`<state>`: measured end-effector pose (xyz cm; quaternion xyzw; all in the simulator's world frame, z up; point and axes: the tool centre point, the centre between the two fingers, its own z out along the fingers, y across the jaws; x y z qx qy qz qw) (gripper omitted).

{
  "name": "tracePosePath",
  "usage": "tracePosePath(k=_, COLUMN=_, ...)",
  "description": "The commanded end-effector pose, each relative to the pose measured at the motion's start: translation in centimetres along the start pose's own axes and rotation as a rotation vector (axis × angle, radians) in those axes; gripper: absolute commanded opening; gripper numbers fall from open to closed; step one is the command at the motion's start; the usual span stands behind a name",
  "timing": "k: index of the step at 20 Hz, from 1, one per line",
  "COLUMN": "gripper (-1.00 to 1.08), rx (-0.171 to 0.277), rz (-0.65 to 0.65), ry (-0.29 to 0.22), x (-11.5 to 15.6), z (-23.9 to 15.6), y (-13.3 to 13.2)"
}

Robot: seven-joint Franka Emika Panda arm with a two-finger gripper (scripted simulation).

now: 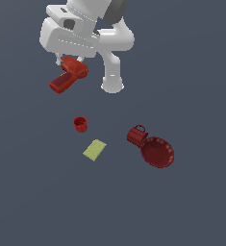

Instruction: Pick up a designated object from a clutter of objects.

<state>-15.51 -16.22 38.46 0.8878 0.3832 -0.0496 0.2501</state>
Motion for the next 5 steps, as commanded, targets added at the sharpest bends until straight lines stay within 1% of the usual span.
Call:
tracePosePath(k=1, gripper=-1.00, rx=-0.003, rz=0.001, ry=0.001, x=-0.70, z=-0.75, y=0.31)
tracePosePath(k=5, gripper=-1.00, rx=-0.004, rz=0.001, ry=0.001, x=-1.07, z=-1.09, y=0.43)
